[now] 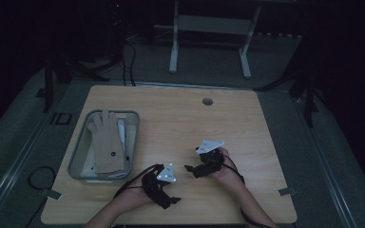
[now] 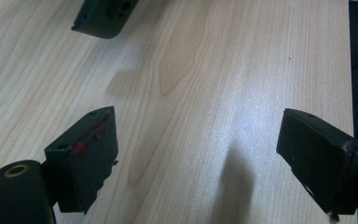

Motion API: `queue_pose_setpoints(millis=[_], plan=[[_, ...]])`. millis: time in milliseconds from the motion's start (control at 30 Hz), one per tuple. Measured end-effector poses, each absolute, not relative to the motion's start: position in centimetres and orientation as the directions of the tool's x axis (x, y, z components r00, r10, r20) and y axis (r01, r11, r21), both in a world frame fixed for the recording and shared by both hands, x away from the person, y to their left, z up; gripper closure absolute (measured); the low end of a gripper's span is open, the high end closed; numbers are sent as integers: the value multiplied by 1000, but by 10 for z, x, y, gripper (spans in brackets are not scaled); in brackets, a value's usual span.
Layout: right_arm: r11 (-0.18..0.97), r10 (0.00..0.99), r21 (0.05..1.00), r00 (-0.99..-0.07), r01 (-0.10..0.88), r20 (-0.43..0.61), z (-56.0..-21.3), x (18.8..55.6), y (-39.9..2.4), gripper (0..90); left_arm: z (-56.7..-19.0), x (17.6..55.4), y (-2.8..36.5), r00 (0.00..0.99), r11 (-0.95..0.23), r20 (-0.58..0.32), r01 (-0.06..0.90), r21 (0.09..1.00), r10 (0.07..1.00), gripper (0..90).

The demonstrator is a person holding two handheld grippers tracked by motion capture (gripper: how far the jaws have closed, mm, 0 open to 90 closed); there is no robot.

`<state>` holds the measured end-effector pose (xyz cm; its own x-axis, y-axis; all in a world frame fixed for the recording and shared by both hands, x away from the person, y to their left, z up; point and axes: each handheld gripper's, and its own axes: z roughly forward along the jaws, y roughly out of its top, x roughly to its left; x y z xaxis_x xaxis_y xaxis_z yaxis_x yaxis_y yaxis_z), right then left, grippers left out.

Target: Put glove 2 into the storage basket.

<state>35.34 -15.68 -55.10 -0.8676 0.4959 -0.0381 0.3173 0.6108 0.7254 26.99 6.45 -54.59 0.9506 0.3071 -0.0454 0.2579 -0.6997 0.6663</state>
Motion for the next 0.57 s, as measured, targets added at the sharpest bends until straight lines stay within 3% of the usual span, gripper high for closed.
queue_pose_setpoints(millis=[167,567], plan=[[578,507,745,-862,334,-6,-557,350,-167,136,-551,270,64,948,-692,-52,265,671,313,128],[590,491,752,-870,293,-47,-558,346,-168,138,-558,272,64,950,-692,-59,265,672,306,128]])
